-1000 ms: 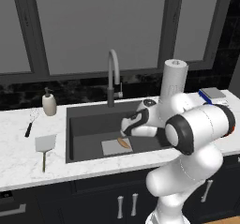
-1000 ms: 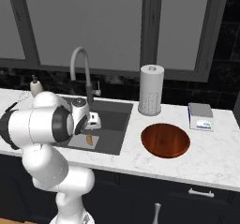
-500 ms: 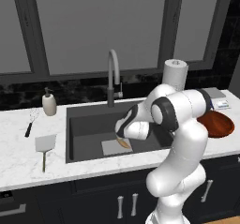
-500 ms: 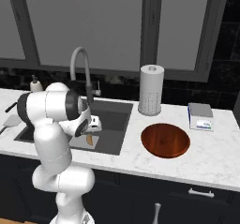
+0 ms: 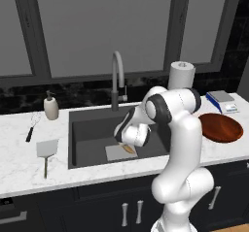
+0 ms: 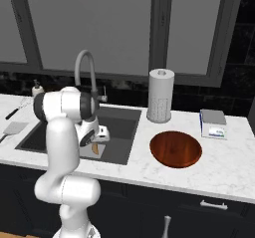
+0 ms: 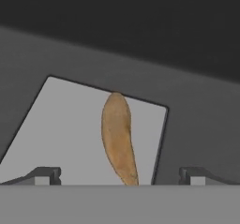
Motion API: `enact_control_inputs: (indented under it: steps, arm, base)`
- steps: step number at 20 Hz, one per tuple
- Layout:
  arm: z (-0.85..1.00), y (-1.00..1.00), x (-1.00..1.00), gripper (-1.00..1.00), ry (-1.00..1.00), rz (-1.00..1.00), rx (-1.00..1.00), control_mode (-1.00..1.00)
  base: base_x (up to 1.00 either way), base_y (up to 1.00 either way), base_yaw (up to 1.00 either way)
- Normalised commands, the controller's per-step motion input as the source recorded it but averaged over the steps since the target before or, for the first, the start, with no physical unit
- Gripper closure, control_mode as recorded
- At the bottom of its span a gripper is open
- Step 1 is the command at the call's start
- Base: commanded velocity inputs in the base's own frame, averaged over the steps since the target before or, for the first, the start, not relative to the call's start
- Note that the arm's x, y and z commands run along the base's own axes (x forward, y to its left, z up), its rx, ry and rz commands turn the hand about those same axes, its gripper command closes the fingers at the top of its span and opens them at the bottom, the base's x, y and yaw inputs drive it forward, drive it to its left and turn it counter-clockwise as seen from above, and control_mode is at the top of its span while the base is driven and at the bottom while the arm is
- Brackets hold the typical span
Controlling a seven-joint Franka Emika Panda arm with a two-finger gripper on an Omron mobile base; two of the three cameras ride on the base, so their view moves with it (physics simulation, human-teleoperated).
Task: Pick the sweet potato from the sink and place it in the bowl. Then pick the bowl and place it in the microwave. Then close the microwave door and press the start button.
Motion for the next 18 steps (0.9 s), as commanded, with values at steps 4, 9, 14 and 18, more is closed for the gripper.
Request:
enact_control_inputs:
  steps: [4, 9, 14, 18]
  arm:
    - [-0.35, 0.02, 0.19, -1.00, 0.00, 0.00, 0.00, -1.00]
    - [-0.35, 0.17, 0.00, -1.00, 0.00, 0.00, 0.00, -1.00]
    - [-0.33, 0.03, 0.14, -1.00, 0.01, 0.00, 0.00, -1.00]
    - [-0.32, 0.00, 0.27, -1.00, 0.01, 0.00, 0.00, -1.00]
  base:
    - [0.00, 0.00, 0.00]
    - [0.00, 0.00, 0.00]
    - [0.00, 0.00, 0.00]
    - [0.00, 0.00, 0.00]
